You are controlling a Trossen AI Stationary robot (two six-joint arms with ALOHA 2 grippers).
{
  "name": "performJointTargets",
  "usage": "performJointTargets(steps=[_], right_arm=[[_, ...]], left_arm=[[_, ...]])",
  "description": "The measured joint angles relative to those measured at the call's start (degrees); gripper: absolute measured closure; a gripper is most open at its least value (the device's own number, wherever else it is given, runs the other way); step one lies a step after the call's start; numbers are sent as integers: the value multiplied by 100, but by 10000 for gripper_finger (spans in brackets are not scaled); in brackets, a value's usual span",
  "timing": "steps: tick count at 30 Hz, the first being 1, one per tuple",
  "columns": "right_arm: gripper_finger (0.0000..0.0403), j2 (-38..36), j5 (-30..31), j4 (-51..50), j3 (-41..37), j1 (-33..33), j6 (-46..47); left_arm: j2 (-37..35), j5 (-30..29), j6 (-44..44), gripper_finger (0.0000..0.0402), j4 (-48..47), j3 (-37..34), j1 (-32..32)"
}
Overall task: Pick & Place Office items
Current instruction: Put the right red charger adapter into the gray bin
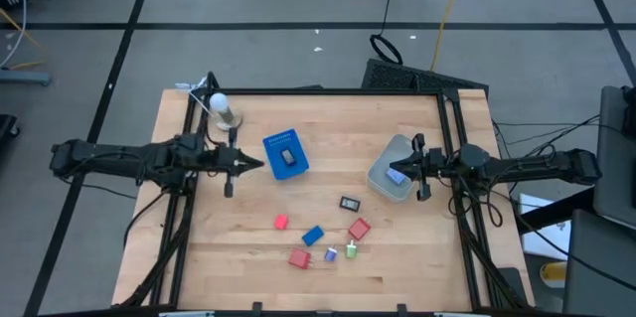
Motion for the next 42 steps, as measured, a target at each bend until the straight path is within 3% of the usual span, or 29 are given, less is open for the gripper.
performJointTargets(steps=[8,14,27,37,42], right_arm=[[399,2,2,-2,0,1,0],[399,35,17,-2,0,1,0],[399,35,3,-2,0,0,0],[399,42,2,-2,0,2,0],[399,125,1,0,-1,2,0]], left_arm=[[-580,-146,44,395,426,-614,-2],[-845,-840,-95,390,428,-826,1],[-994,-840,-124,388,479,-1235,0],[-992,-882,-94,389,1418,-1995,0],[-981,-941,-176,398,1252,-2004,72]])
